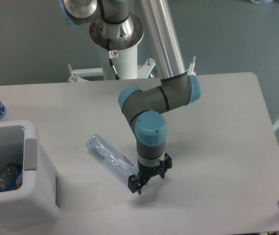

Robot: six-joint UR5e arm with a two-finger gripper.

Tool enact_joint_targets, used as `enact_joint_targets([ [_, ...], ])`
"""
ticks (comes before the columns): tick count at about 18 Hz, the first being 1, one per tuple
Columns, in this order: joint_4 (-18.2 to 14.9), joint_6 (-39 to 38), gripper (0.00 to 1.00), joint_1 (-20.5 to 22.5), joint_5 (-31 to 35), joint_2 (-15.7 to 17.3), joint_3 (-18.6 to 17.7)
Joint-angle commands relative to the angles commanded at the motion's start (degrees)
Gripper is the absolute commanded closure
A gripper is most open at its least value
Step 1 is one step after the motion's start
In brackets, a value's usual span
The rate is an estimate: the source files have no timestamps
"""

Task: Place the trash in the trash can
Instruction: 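Move the gripper to the cap end of the clear water bottle, then grasp the clear water bottle near its cap and lift it upright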

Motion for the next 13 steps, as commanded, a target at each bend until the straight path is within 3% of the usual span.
enact_joint_targets([
  [7,0.0,-0.1,0.31,-0.7,0.1,0.0,-0.1],
  [13,0.0,-0.1,0.46,-1.9,1.2,0.1,-1.0],
])
